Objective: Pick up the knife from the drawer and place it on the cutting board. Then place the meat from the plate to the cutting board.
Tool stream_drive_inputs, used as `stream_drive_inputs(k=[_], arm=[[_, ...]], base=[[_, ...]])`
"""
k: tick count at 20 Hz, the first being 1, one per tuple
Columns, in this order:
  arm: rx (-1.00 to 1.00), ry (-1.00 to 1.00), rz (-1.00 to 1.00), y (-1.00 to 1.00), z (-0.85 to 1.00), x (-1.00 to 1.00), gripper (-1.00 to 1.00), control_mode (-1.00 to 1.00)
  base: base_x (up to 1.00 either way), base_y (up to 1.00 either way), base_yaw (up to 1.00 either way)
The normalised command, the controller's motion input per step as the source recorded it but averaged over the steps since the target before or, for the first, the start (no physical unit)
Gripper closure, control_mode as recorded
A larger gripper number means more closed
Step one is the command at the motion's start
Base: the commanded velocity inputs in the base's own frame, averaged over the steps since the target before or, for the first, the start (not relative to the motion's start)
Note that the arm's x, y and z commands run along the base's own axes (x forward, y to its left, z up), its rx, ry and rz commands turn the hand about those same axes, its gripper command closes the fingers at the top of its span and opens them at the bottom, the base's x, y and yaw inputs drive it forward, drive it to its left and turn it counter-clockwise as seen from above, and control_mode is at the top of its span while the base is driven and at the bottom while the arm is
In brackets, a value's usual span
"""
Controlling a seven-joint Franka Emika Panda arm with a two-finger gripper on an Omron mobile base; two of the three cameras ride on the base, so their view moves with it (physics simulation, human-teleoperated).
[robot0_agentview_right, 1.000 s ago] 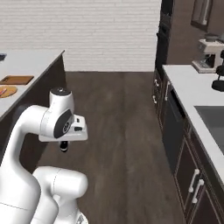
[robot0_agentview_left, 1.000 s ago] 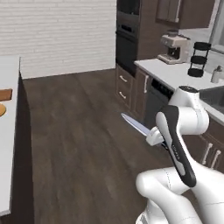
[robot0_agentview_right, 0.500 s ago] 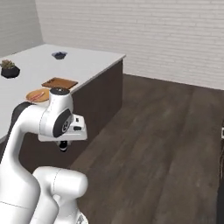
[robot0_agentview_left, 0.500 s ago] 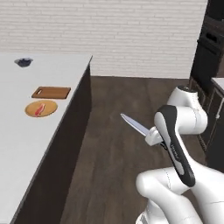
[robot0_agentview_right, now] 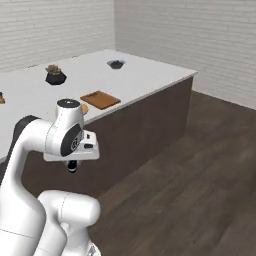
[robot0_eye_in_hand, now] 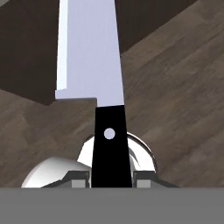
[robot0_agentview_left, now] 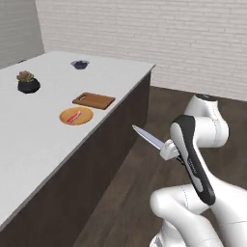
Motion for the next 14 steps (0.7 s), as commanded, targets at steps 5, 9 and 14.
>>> stream_drive_inputs(k=[5, 9, 14], arm=[[0.0, 0.0, 0.0, 0.0, 0.0, 0.0, 1.0, 1.0], [0.0, 0.0, 0.0, 0.0, 0.0, 0.0, 1.0, 1.0], [0.0, 0.0, 0.0, 0.0, 0.0, 0.0, 1.0, 1.0]], base=[[0.53, -0.61, 0.57], [0.73, -0.69, 0.51], [0.63, -0.76, 0.34]])
